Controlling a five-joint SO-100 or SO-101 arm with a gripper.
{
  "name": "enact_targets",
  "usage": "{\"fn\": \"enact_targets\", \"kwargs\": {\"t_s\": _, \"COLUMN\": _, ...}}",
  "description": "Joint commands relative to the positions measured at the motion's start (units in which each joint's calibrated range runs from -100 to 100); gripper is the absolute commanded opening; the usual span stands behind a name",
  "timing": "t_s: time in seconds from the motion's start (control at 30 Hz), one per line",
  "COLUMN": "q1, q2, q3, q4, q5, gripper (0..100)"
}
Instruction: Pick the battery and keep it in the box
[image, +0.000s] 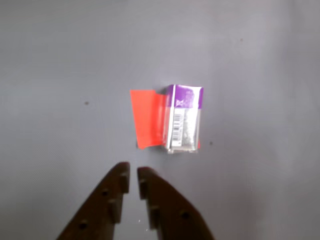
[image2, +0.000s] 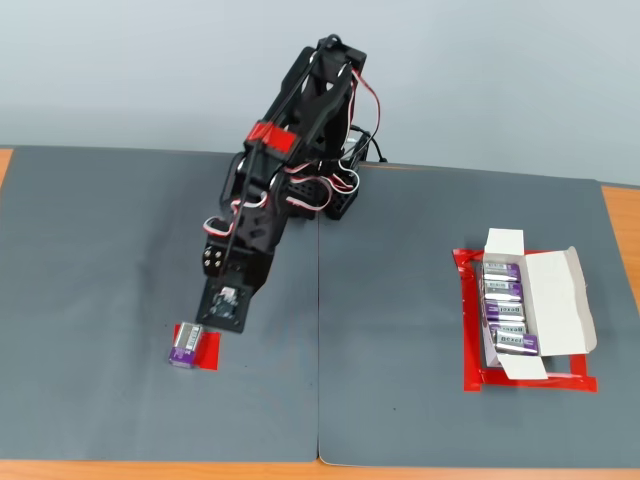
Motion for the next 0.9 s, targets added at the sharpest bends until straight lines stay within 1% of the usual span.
{"fn": "enact_targets", "kwargs": {"t_s": 0.0, "q1": 1.8, "q2": 3.1, "q3": -6.4, "q4": -0.9, "q5": 0.0, "gripper": 2}}
{"fn": "enact_targets", "kwargs": {"t_s": 0.17, "q1": 3.6, "q2": 7.4, "q3": -9.4, "q4": -0.9, "q5": 0.0, "gripper": 2}}
{"fn": "enact_targets", "kwargs": {"t_s": 0.5, "q1": 3.3, "q2": 12.4, "q3": -13.2, "q4": -0.9, "q5": 0.1, "gripper": 3}}
{"fn": "enact_targets", "kwargs": {"t_s": 0.57, "q1": 3.3, "q2": 13.1, "q3": -13.3, "q4": -0.9, "q5": 0.1, "gripper": 8}}
{"fn": "enact_targets", "kwargs": {"t_s": 0.73, "q1": 3.6, "q2": 14.9, "q3": -13.3, "q4": -0.9, "q5": 0.1, "gripper": 25}}
{"fn": "enact_targets", "kwargs": {"t_s": 0.87, "q1": 3.4, "q2": 16.2, "q3": -13.4, "q4": -1.0, "q5": 0.1, "gripper": 30}}
